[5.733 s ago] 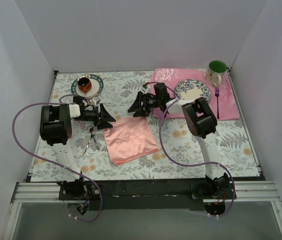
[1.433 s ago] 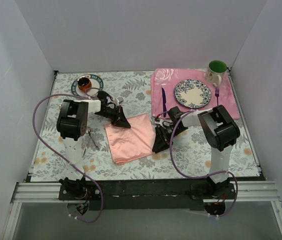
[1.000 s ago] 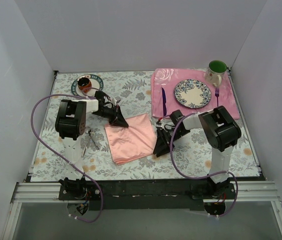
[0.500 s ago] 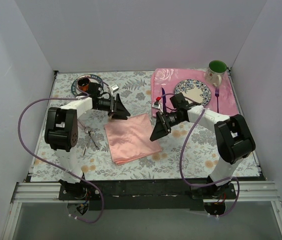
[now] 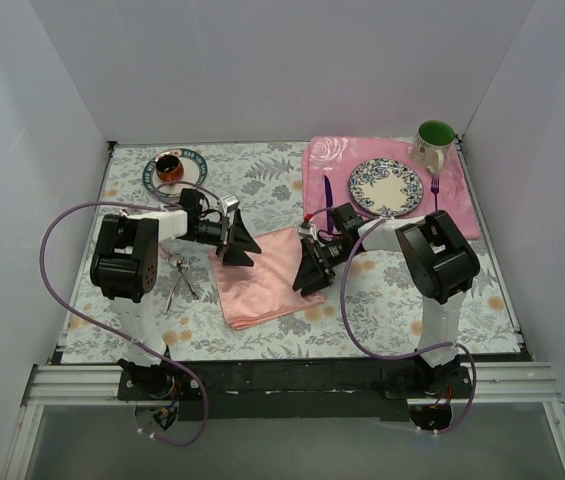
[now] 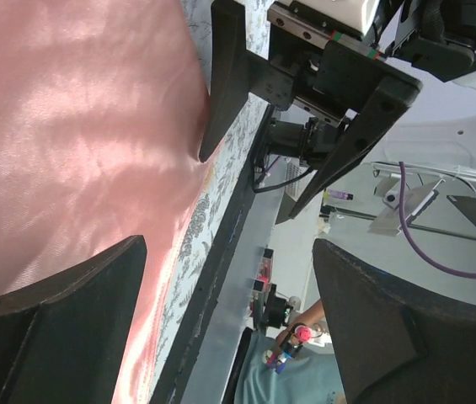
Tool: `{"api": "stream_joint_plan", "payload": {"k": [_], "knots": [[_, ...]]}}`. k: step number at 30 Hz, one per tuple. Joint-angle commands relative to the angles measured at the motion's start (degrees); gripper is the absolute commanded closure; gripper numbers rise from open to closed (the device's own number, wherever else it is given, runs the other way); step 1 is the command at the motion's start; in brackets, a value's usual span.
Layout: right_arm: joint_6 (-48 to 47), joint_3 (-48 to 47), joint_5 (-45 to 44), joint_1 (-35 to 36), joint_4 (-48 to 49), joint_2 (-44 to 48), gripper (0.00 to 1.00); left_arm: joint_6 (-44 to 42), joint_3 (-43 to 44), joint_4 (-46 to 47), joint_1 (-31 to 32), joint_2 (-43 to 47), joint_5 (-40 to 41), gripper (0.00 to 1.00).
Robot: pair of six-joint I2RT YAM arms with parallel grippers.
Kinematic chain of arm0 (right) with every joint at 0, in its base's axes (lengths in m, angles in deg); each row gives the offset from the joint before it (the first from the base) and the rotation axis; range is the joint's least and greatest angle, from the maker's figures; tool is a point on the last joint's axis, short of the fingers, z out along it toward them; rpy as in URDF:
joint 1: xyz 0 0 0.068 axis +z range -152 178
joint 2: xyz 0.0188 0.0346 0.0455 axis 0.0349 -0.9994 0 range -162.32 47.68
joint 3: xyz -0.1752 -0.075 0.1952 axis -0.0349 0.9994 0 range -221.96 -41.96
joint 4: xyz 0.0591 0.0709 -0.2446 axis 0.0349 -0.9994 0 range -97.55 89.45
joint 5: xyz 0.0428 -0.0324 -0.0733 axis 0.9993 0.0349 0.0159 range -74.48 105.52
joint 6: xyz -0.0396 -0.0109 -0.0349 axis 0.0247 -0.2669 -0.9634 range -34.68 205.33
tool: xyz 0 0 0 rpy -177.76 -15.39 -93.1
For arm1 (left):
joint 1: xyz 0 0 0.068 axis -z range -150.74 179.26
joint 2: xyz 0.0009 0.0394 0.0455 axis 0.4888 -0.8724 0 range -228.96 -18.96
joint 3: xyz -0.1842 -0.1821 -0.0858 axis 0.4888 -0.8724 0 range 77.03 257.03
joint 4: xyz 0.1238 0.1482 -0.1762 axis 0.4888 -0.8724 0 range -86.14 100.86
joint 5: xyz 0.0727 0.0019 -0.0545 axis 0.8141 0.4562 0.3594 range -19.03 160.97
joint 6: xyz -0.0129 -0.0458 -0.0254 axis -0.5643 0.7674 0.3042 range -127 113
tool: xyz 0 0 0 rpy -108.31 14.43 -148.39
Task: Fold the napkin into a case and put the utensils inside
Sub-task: Smooth out the square-folded napkin from the folded napkin.
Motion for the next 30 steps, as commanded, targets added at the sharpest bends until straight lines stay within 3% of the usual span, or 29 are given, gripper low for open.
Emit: {"api": "stream_joint_plan", "payload": {"k": [1,6,12,16,20,27,30], "knots": [[-0.2,3.0,-0.8,0.1,1.4,-1.7,0.01,-4.8,0.1,-3.1,-0.3,-0.9,1.6,0.21],[4.9,6.5,-0.6,0.7,7.8,-2.8,0.01,-9.9,2.6,-7.9,-1.3,-4.8,5.4,0.22],[7.7,7.4,-0.4,5.1,12.2,-3.1,0.01,-14.2,6.4,-12.4,-1.4,-5.8,2.8,0.23],[8.3,8.8,-0.4,10.5,13.8,3.6,0.01,-17.5,8.0,-14.8,-1.4,-3.9,-0.2,0.23],[12.9,7.1,0.1,10.8,20.4,8.7,0.01,-15.0,7.8,-13.2,-2.0,-1.7,-2.7,0.25],[1.7,-8.2,-3.9,6.9,8.0,3.4,0.01,-12.6,5.6,-11.1,-3.5,-0.3,-0.7,0.26],[1.9,-8.6,-5.1,6.2,8.2,0.5,0.01,-12.6,5.2,-11.2,-4.0,-0.2,2.0,0.27]]}}
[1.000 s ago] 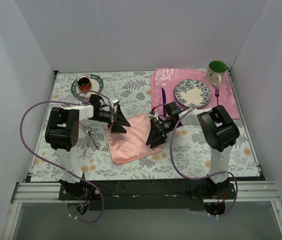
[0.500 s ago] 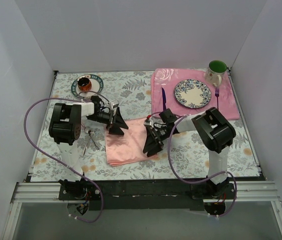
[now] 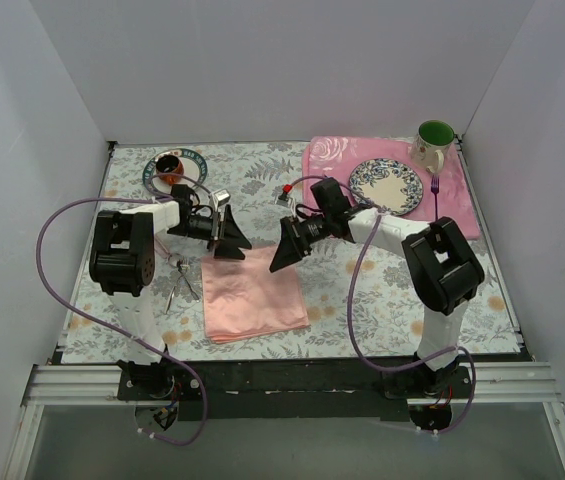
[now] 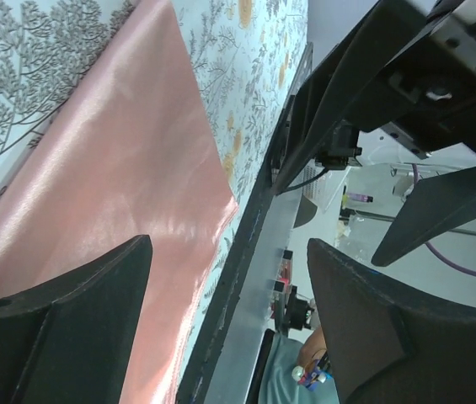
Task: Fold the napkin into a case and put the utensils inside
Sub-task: Smooth out the square-folded napkin from the folded napkin.
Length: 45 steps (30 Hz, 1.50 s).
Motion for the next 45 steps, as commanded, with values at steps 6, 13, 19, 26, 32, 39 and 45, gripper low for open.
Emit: {"api": "stream_joint_plan", "payload": {"k": [6,13,19,26,32,39,45], "knots": [[-1.4,0.5,-3.6,-1.3,0.4,-6.2,0.01,-2.8,-0.5,-3.1,-1.5,1.7,5.8,0.28],[0.7,7.7,-3.8,-1.3,2.7,-5.9,0.01,-3.1,-0.9,-2.9,-2.0,2.0,3.9,0.28],[6.7,15.8,-3.2,-1.1,9.9,-1.7,0.01,-0.2,-1.5,0.7,-2.6,1.2,4.3,0.29],[9.5,9.1,-2.3,-1.3,10.8,0.3,0.01,2.2,-0.8,4.0,-2.6,-1.2,4.1,0.32],[19.2,2.6,-5.0,-1.3,18.0,-2.2,0.01,4.5,-1.9,6.8,-2.6,-2.5,9.2,0.35],[30.0,-0.8,-11.8,-0.6,27.2,-9.4,0.01,6.6,-3.8,8.8,-2.6,-4.2,10.8,0.37],[30.6,-2.5,-16.1,0.1,25.7,-13.6,0.01,7.0,-4.1,9.2,-2.6,-4.7,12.7,0.36]]}}
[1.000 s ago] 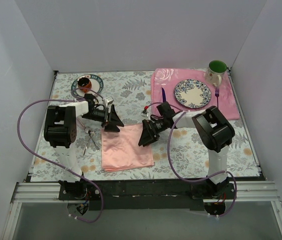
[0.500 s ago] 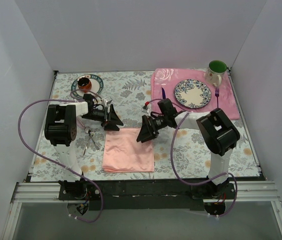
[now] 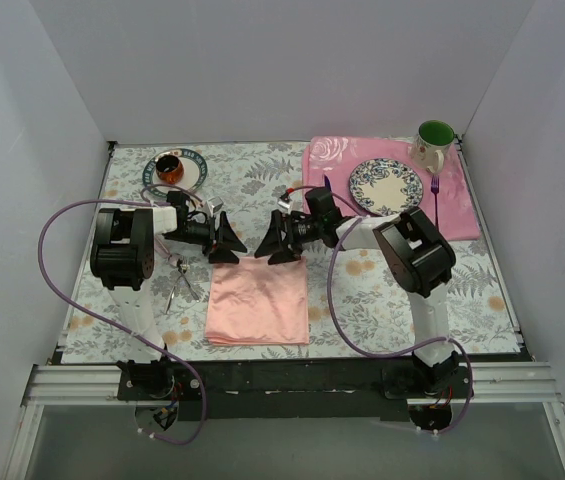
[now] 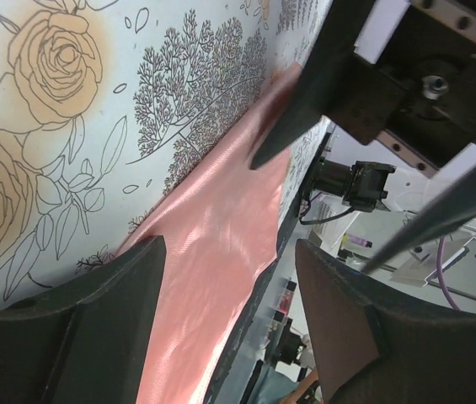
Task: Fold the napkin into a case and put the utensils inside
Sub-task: Smooth out the square-folded napkin from the folded napkin.
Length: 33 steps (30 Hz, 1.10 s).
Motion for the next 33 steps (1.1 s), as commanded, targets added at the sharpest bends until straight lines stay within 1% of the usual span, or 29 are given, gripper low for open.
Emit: {"api": "stream_joint_plan", "payload": {"k": [1,4,11,21,22,24,26,27,30,33], "knots": [[1.9,-2.2,-3.6,0.5,1.7,-2.3,0.01,-0.3,-1.3,1.1,-0.1,-1.4,4.8,0.36],[1.2,-0.9,-2.3,-0.8,0.9,-3.7,0.01,-0.2,-1.7,1.0,-0.2,-1.9,5.8,0.37],[-0.2,6.0,0.7,-4.5,0.9,-1.3,0.01,-0.6,-2.1,0.6,-1.1,-2.9,6.4,0.38],[-3.9,8.2,3.9,-8.8,-2.7,-0.5,0.01,-1.5,-1.3,-0.5,-1.6,-3.6,7.6,0.39],[-4.2,8.1,3.7,-9.0,-3.2,-0.3,0.01,-1.6,-1.2,-0.7,-1.7,-3.6,7.3,0.39],[-4.4,8.0,3.6,-9.2,-3.4,-0.3,0.01,-2.5,-1.0,-1.1,-1.8,-3.2,3.9,0.39],[-3.4,8.0,3.0,-9.1,-2.7,-0.6,0.01,-2.8,-0.7,-0.5,-1.1,-1.0,-1.2,0.37],[-2.5,8.0,3.1,-9.1,-2.3,-0.7,0.01,-2.9,-0.4,-0.3,-0.5,0.0,-2.3,0.36],[-2.0,7.8,3.2,-9.0,-2.0,-1.2,0.01,-2.3,1.2,0.2,2.5,3.3,-4.8,0.35],[-1.9,7.8,3.4,-9.1,-2.0,-1.2,0.01,0.4,2.2,2.6,5.4,4.5,-4.8,0.34]]}}
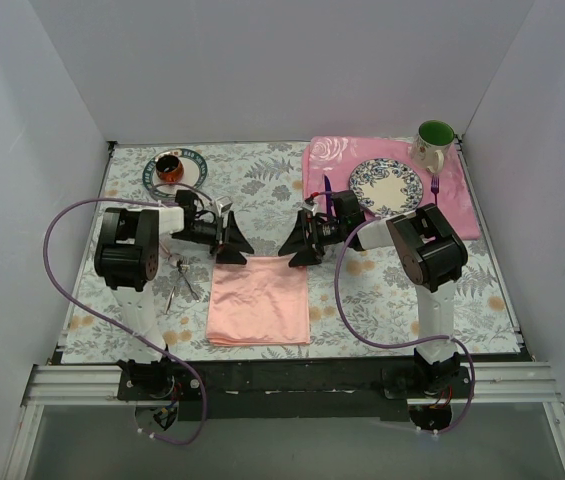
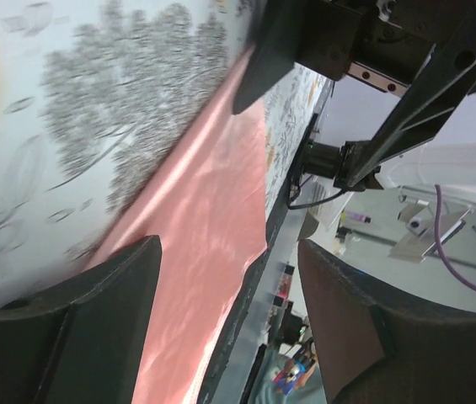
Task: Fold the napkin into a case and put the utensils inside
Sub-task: Smooth out the square-folded napkin from the folded napkin.
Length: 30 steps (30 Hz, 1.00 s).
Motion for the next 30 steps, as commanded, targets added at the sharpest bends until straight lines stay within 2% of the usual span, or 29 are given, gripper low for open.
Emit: {"api": "stream_joint_plan", "payload": {"k": [1,8,12,19,24,30], "knots": [[-1.8,1.2,-3.7,-0.5,-3.1,-0.8,0.01,3.7,2.2,4.7,4.5,4.7,-1.4,0.35],[-1.2,0.7,-3.7,-0.5,-3.6,-1.5,0.01,11.1,4.2,11.8,7.9,0.4,-1.1,0.35],[-1.1,0.2,-4.1,-0.5,-3.7,-1.8,0.01,12.4,4.9,12.4,7.8,-2.7,0.8,0.36],[-1.6,0.5,-5.0,-0.5,-5.2,-2.4,0.01,7.2,3.2,6.3,5.6,-2.8,4.5,0.36],[-1.8,0.7,-5.4,-0.6,-5.3,-2.5,0.01,3.9,2.2,3.2,-0.6,-2.2,3.0,0.36],[-2.1,0.5,-5.7,-0.5,-5.7,-2.8,0.01,-4.9,3.5,-5.0,-7.2,-3.9,0.8,0.36]]}}
